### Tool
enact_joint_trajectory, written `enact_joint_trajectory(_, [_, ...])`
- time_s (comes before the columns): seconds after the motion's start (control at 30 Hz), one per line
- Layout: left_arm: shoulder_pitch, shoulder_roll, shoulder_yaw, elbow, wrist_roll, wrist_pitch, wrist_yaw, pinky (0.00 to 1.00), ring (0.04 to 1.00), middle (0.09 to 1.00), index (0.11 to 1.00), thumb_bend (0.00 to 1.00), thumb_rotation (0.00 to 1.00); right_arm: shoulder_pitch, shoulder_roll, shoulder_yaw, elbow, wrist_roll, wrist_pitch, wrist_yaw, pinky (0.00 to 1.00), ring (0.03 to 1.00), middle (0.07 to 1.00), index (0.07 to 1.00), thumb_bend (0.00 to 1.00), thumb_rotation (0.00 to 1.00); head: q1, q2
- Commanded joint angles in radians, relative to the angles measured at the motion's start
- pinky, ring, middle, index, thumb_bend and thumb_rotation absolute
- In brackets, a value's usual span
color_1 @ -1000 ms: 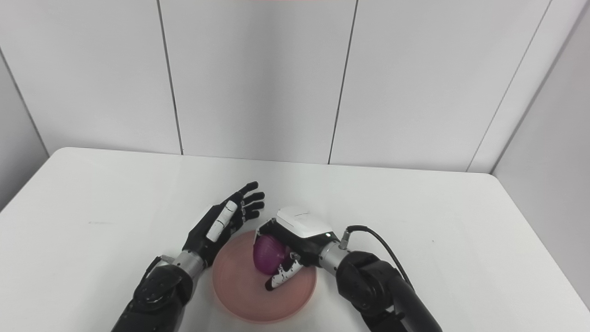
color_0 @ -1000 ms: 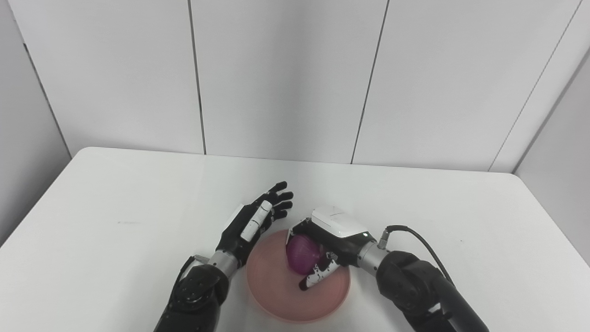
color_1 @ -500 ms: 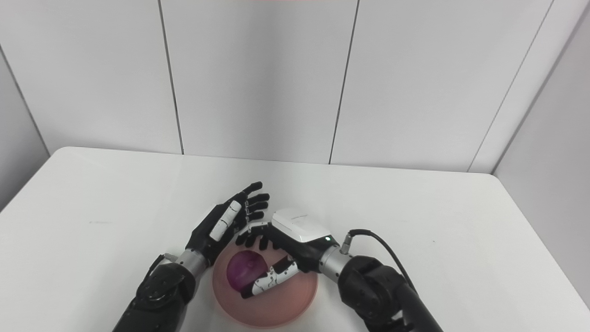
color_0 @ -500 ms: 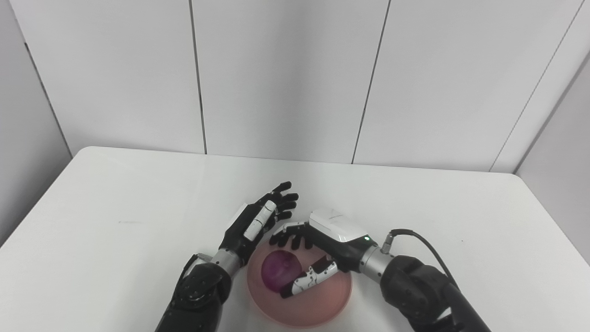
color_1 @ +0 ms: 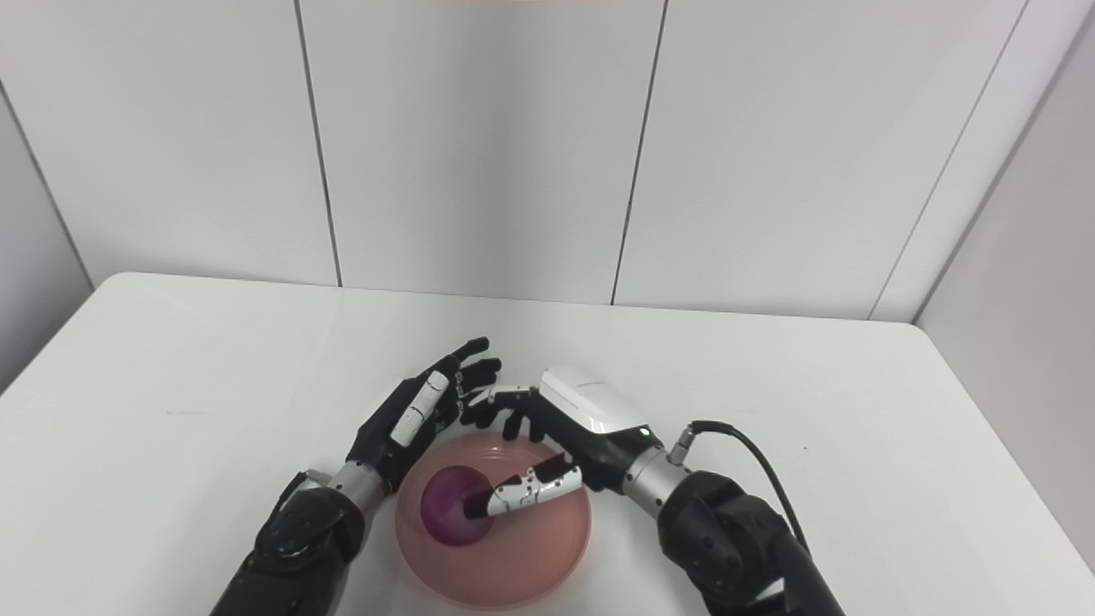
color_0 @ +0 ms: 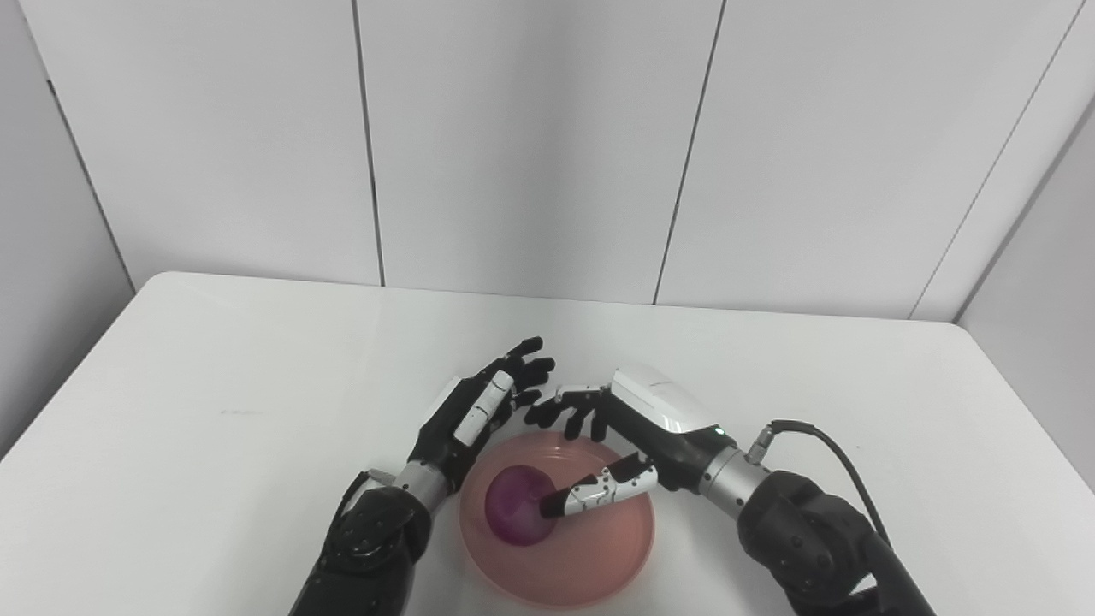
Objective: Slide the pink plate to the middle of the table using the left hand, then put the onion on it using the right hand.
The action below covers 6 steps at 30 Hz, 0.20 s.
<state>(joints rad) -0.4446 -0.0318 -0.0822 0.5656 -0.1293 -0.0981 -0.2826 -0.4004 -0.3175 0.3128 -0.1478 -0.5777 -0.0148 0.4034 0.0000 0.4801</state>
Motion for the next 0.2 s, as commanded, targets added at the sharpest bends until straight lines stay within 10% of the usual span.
enact_joint_trajectory(0.0, [0.1,-0.01,-0.004,0.062,0.002,0.062,0.002,0.88,0.875,0.876,0.878,0.76,0.86,-0.008,0.015,-0.029,-0.012,0.028,-0.05,-0.064,0.48,0.597,0.678,0.701,1.0,0.75,0.0,0.002])
enact_joint_trajectory(0.17, [0.114,-0.005,0.007,0.008,-0.001,0.095,0.017,0.89,0.875,0.872,0.88,0.75,0.86,0.054,0.084,-0.113,0.005,0.149,-0.015,-0.138,0.54,0.63,0.693,0.709,0.88,0.83,0.002,0.008])
